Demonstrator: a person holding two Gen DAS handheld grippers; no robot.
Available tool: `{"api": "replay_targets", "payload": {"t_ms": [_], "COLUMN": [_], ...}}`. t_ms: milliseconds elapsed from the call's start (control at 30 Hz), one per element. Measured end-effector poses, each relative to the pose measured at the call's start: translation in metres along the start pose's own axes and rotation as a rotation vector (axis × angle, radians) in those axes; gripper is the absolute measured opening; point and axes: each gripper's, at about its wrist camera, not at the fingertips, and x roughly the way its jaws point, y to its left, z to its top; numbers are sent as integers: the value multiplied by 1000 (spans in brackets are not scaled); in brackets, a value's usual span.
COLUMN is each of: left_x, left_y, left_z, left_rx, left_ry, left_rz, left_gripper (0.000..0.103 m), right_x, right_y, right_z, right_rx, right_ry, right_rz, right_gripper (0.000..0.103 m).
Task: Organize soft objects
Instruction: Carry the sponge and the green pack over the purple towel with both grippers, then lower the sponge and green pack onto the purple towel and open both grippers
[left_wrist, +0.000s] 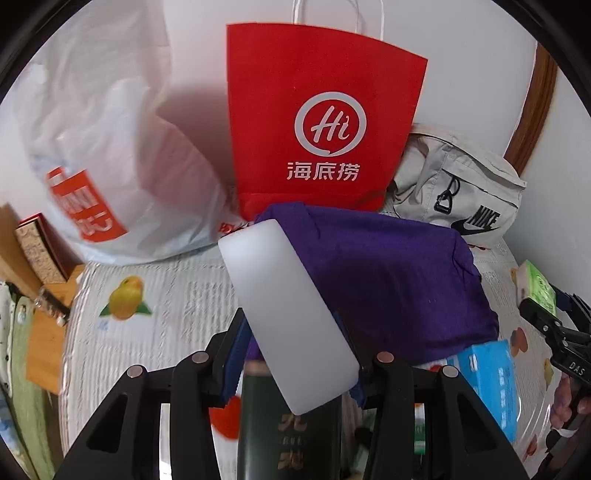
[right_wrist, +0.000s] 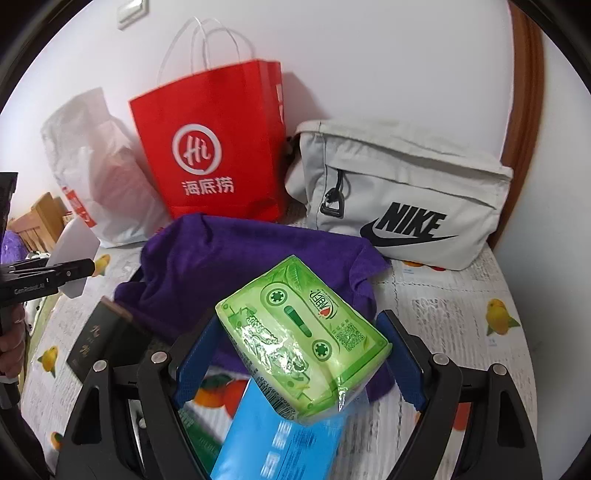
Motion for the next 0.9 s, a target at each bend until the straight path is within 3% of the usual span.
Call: {"api": "replay_targets", "payload": {"t_ms": [267,633,900], "left_x": [57,136,161], "left_y": [-10,-30,-37], "left_z": [22,43,45], "left_rx": [1,31,46], "left_ry": [82,219,281], "left_rz": [-93,-75,-57], "left_gripper": [44,44,46], "right_x": [61,129,153], "right_y": [-12,-18,-22], "right_z": [25,26,32], "right_rx": [-20,-54,-50], "right_ry": [63,180,276], "right_rz": [17,17,45], "right_gripper": [84,84,84]}}
